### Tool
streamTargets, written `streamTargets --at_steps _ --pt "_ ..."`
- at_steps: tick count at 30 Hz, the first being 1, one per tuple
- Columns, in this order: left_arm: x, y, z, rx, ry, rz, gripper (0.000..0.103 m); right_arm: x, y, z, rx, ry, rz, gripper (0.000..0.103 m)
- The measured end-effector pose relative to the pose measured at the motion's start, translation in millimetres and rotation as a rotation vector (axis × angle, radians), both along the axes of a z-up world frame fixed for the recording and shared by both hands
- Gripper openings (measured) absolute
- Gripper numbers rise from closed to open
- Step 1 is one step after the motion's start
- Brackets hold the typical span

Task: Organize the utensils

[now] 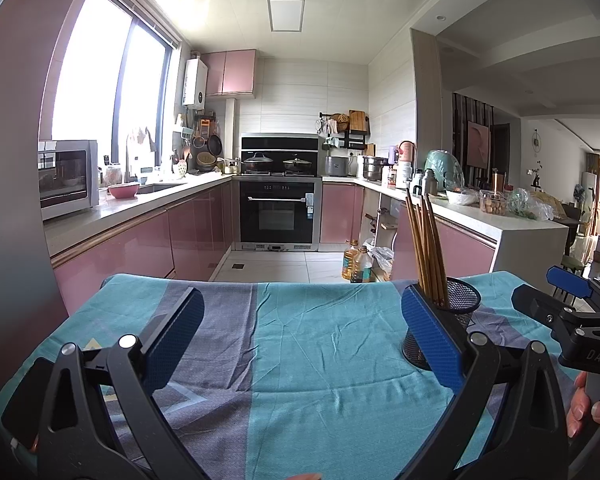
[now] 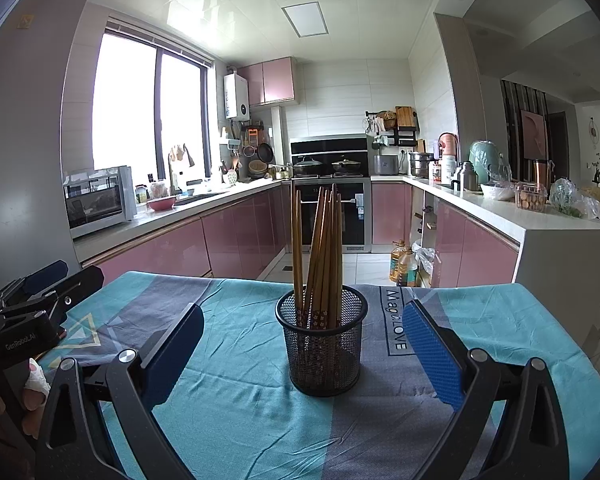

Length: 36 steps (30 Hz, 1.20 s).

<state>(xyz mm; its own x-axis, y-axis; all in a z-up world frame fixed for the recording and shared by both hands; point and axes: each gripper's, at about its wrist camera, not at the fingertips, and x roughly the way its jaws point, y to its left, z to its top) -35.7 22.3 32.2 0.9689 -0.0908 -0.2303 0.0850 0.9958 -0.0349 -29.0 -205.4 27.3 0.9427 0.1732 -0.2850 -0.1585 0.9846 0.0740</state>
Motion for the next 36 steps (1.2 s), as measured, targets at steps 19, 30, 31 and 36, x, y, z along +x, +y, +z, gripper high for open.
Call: streamTargets --at_steps 19,30,31,36 --pt "0.2 -0.9 -0.3 0.001 0.001 0.000 0.097 -0.9 -0.5 -1.5 0.006 0.003 0.000 0.096" --pt "0.7 -2.4 -2.2 -0.011 0.005 0.000 0.097 -0.7 -0.2 -2.9 0.009 0.007 0.001 0.096" --pt "0.8 -2.1 -2.1 -0.010 0.005 -0.002 0.097 -0.3 -0.6 -2.7 0.009 0.007 0.001 0.096" --pt "0.5 -3.6 -3.1 -0.004 -0.006 0.008 0.097 -0.3 -0.3 -3.6 0.007 0.005 0.001 0.096"
